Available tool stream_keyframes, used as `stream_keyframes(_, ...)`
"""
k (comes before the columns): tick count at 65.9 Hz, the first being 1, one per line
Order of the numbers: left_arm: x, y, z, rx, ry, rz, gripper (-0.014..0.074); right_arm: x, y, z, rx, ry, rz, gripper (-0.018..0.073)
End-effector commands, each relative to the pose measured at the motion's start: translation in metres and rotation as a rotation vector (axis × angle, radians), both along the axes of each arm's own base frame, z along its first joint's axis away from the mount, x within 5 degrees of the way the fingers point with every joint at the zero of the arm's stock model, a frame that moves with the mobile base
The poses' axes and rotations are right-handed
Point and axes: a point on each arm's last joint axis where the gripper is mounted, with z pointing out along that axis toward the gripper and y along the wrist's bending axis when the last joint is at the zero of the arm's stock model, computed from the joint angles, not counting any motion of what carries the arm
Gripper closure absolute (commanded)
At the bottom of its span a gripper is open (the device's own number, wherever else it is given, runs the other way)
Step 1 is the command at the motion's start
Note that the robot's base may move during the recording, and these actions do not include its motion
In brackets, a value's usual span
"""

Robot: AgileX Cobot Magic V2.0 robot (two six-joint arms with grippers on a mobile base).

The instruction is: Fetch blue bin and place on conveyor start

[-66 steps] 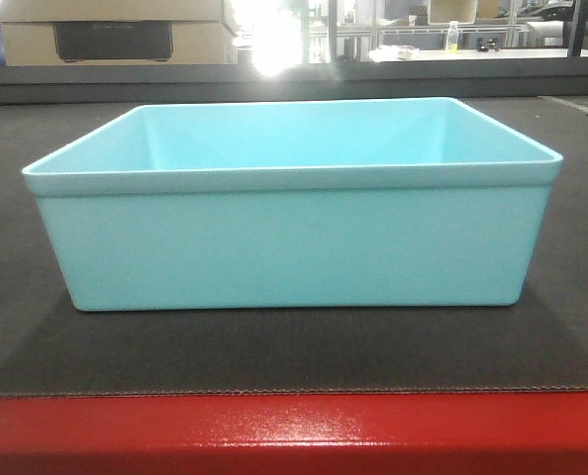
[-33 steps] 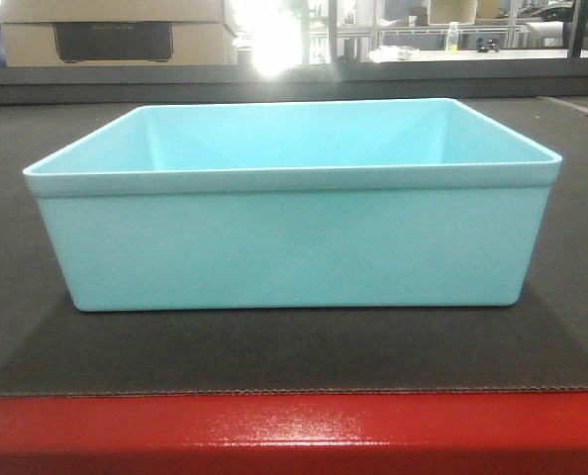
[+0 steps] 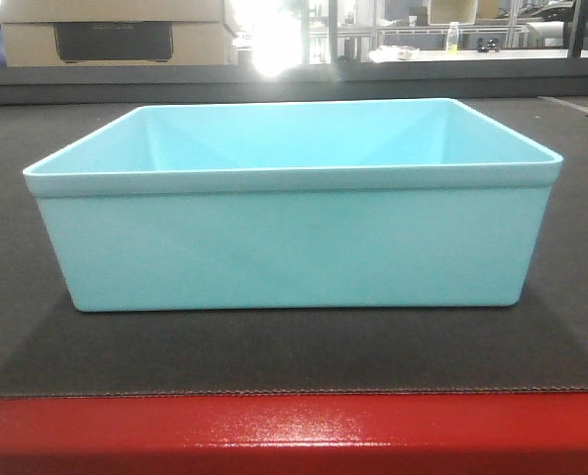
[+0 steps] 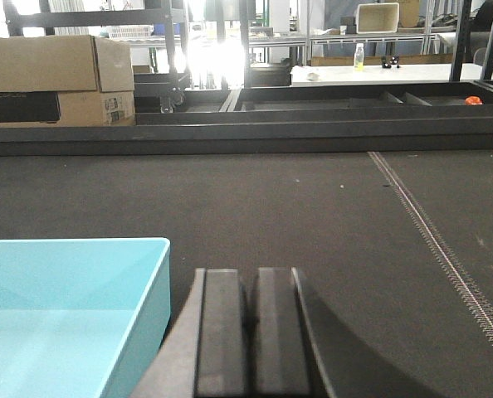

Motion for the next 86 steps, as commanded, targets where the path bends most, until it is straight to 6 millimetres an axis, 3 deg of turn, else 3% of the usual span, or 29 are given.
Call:
stream_keyframes(1, -0.001, 0.0, 0.001, 0.001, -0.018, -0.001, 0.0707, -0.001, -0.001, 0.003, -0.018, -0.028, -0.01, 0.072)
stream_keyframes(40, -0.005, 0.003, -0.003, 0.002, -0.036, 0.043, 0.0707, -0.001, -0.001, 0.003, -0.018, -0.028, -0.01, 0.072)
stream_keyframes(50, -0.01, 0.003, -0.035, 0.029, -0.097, 0.078, 0.0707, -0.001, -0.001, 0.003, -0.018, -0.028, -0.01, 0.072)
stream_keyframes(65, -0.001, 0.003, -0.115, 0.032, -0.111, 0.088, 0.0707, -0.001, -0.001, 0.003, -0.018, -0.028, -0.01, 0.072)
stream_keyframes(86, -0.001, 0.003, -0.119, -0.005, -0.09, 0.087, 0.0707, -0.001, -0.001, 0.002, -0.018, -0.026, -0.009, 0.072)
